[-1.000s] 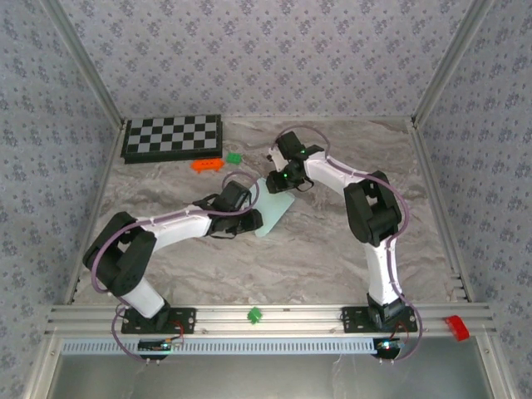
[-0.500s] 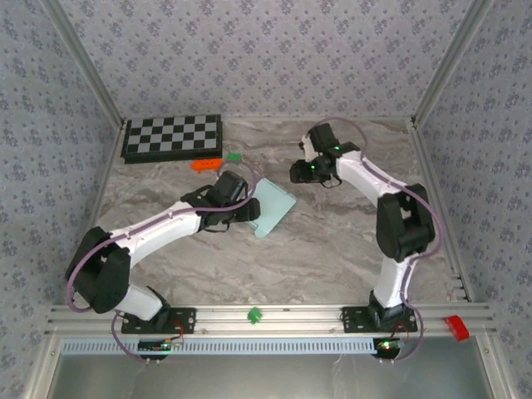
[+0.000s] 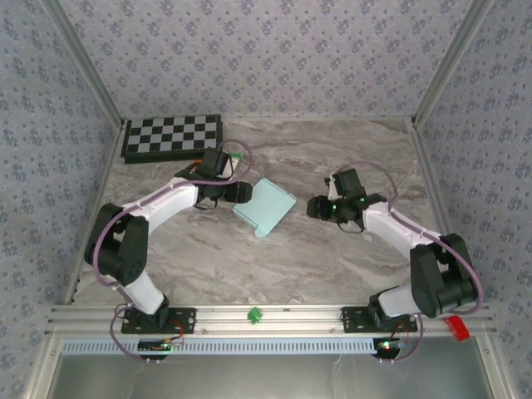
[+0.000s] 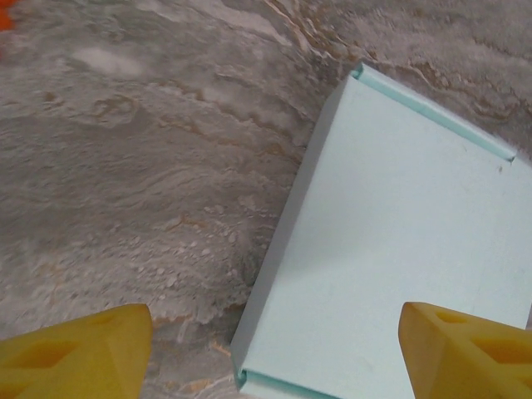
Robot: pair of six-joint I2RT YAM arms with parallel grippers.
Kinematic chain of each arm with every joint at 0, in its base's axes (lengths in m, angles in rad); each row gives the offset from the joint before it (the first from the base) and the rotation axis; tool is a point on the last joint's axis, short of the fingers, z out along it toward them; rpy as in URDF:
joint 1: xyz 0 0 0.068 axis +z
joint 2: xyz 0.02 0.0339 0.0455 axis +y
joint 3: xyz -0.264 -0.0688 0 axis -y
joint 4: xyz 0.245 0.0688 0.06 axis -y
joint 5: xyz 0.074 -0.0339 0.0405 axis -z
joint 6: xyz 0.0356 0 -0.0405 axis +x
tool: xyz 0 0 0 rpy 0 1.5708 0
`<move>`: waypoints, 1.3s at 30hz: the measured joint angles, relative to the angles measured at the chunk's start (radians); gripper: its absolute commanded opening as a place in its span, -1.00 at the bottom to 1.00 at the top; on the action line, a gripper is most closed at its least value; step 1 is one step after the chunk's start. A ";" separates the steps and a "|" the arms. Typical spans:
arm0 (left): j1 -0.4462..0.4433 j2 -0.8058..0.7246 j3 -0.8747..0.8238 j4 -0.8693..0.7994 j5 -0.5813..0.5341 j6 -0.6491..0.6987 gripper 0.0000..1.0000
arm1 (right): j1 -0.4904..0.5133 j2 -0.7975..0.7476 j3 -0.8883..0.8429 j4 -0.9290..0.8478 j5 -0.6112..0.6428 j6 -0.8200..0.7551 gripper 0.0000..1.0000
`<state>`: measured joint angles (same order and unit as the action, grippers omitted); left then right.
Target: Fold the paper box
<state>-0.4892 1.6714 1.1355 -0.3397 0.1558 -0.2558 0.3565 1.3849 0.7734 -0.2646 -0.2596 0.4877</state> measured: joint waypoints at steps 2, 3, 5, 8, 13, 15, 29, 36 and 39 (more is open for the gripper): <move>0.000 0.036 0.013 0.014 0.043 0.027 0.55 | 0.015 -0.015 -0.044 0.037 -0.004 0.027 0.01; 0.000 0.054 0.018 0.027 0.066 0.037 0.54 | 0.025 -0.020 -0.064 0.056 -0.006 0.040 0.01; 0.000 0.084 0.022 0.049 0.104 0.050 0.53 | 0.042 -0.026 -0.093 0.085 -0.006 0.059 0.02; -0.001 0.122 0.022 0.080 0.148 0.055 0.51 | 0.068 -0.026 -0.112 0.113 -0.006 0.078 0.02; -0.001 0.135 0.019 0.115 0.192 0.042 0.40 | 0.092 -0.023 -0.114 0.159 -0.007 0.093 0.02; -0.001 0.135 0.016 0.129 0.200 0.024 0.36 | 0.098 -0.010 -0.114 0.185 -0.018 0.097 0.02; -0.036 0.066 -0.148 0.232 0.209 -0.188 0.26 | 0.134 0.147 -0.083 0.304 -0.079 0.122 0.02; -0.107 0.014 -0.196 0.242 0.161 -0.313 0.26 | 0.135 0.184 -0.051 0.330 -0.082 0.126 0.07; -0.125 0.011 -0.204 0.248 0.146 -0.357 0.25 | 0.129 0.190 -0.051 0.333 -0.082 0.126 0.08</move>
<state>-0.6144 1.6825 0.9318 -0.0917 0.3019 -0.6125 0.4850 1.5749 0.7227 0.0689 -0.3416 0.6140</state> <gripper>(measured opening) 0.631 0.537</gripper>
